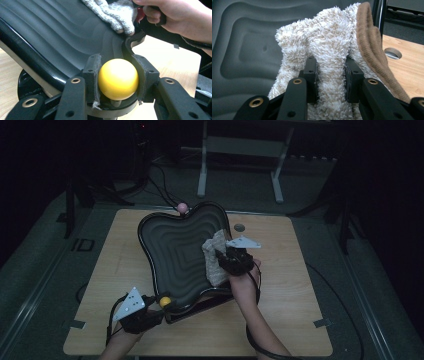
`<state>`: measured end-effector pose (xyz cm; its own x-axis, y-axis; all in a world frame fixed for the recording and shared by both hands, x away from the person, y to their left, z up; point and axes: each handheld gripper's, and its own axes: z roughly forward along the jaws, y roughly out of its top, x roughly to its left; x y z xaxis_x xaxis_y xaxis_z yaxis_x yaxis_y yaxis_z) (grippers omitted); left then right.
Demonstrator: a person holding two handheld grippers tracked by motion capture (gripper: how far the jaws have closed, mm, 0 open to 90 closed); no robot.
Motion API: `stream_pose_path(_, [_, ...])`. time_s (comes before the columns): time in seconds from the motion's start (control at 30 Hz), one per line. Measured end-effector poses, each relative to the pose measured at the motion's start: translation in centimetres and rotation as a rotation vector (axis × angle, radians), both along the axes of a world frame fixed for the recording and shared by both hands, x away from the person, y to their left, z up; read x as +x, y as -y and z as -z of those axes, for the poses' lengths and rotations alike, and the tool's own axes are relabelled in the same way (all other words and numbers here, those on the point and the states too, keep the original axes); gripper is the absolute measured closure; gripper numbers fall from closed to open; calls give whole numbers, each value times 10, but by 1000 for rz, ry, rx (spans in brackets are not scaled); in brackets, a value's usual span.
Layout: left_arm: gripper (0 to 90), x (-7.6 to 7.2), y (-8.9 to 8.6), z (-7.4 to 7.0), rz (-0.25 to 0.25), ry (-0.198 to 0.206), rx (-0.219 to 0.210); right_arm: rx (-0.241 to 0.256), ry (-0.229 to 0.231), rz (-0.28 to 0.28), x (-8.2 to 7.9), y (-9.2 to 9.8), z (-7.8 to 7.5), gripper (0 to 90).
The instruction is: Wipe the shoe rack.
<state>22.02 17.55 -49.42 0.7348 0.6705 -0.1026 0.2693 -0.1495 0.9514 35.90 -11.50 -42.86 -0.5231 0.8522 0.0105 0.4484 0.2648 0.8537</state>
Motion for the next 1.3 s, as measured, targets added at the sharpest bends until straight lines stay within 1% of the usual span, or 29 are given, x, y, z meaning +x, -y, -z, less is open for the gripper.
stream_pose_path(0.07, [594,0,0,0,0,0,0,3,0,2,-2,1,1,689])
stream_pose_path(0.23, [595,0,0,0,1,-1,-1,-8,17,6,-15,5,9,692])
stream_pose_path(0.27, [595,0,0,0,1,-1,-1,-8,17,6,-15,5,9,692])
stream_pose_path(0.43, [595,0,0,0,-1,-3,1,-19,30,-16,-24,9,15,692])
stream_pose_path(0.53, [595,0,0,0,-1,-2,0,-16,33,-26,-31,12,19,694])
stream_pose_path(0.57, [595,0,0,0,-1,-2,-1,-16,33,-26,-31,12,19,694])
stream_pose_path(0.6, [594,0,0,0,-2,-1,-1,-27,51,-37,-36,14,23,695])
stream_pose_path(0.63, [594,0,0,0,-2,-1,-1,-29,55,-40,-39,15,25,696])
stream_pose_path(0.67, [594,0,0,0,-2,-1,-2,-29,55,-40,-39,15,25,696])
stream_pose_path(0.77, [594,0,0,0,-3,-1,-4,-36,78,-43,-43,16,28,697])
stream_pose_path(0.83, [594,0,0,0,-2,-2,-4,-36,87,-39,-44,15,29,696])
stream_pose_path(0.97, [594,0,0,1,0,-1,-6,-24,76,-42,-43,16,28,696])
stream_pose_path(1.03, [594,0,0,1,1,-1,-6,-24,85,-41,-43,16,29,695])
stream_pose_path(1.1, [594,0,0,1,3,0,-7,-24,85,-39,-43,16,28,694])
stream_pose_path(1.17, [594,0,-1,1,4,0,-7,-26,81,-41,-42,15,27,693])
stream_pose_path(1.27, [594,1,-1,1,6,2,-6,-14,65,-55,-38,14,21,692])
stream_pose_path(1.3, [594,0,-1,1,6,3,-5,-2,59,-61,-36,13,19,692])
